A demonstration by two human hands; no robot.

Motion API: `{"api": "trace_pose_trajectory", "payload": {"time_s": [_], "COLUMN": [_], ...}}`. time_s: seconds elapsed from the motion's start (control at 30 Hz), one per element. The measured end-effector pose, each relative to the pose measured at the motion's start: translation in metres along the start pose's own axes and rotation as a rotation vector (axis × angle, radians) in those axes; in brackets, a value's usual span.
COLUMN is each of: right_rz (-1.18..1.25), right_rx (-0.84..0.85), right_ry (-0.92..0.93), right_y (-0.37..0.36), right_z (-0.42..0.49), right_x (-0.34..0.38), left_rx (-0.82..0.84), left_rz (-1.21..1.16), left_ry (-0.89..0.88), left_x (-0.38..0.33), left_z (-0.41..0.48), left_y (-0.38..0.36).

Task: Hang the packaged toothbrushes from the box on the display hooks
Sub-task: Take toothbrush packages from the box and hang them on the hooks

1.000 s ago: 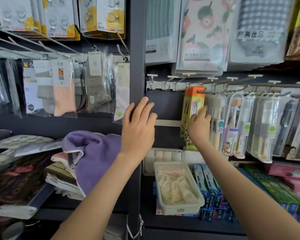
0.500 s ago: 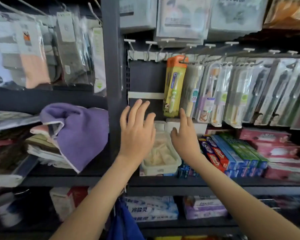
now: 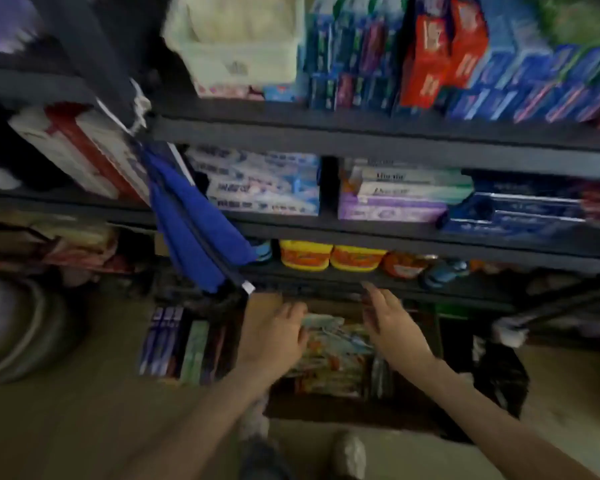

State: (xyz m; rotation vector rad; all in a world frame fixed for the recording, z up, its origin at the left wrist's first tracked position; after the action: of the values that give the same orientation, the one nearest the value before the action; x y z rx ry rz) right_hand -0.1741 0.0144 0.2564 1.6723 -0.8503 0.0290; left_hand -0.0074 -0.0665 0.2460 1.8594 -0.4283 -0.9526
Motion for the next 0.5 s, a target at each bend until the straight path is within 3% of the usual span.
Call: {"api": "trace_pose_trajectory", "payload": {"time_s": [0.1,0.2,0.37,0.5], "right_rz": [-0.034,-0.023,-0.071,-0.235], "right_rx": [0.236,0.352,0.527,0.555], "right_ry": [-0.197,-0.294,-0.321,-0.271], "right_y": [-0.078,-0.161,-0.301,-0.397], "right_z": [0.001,0.008,0.041,0.072], "right_x": [-0.073,-0.137,-0.216,-0.261], "left_rx": [0.180,0.297,0.482,0.569], "left_rz": [0.003,0.009,0.089,0.185], "left_ry": [0.138,0.197,0.209,0.136], "left_x": [0.020,0.042,0.099,0.132], "left_z": [-0.003,0.002,0.029,0.056], "left_y": [-0.089,-0.171,-0.302,-0.383]}}
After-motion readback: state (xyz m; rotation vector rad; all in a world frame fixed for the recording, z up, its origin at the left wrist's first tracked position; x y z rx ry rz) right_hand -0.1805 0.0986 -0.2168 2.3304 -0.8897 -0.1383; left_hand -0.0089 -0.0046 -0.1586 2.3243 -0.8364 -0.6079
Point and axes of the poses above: each hand's wrist, its own z-axis towards the middle knuckle, its own y-axis out of the back of the hand, x = y × z, the point moved 6 cm from there along z, towards the middle knuckle, and after that the axes turned 9 degrees about -y, right-handed, at the moved point
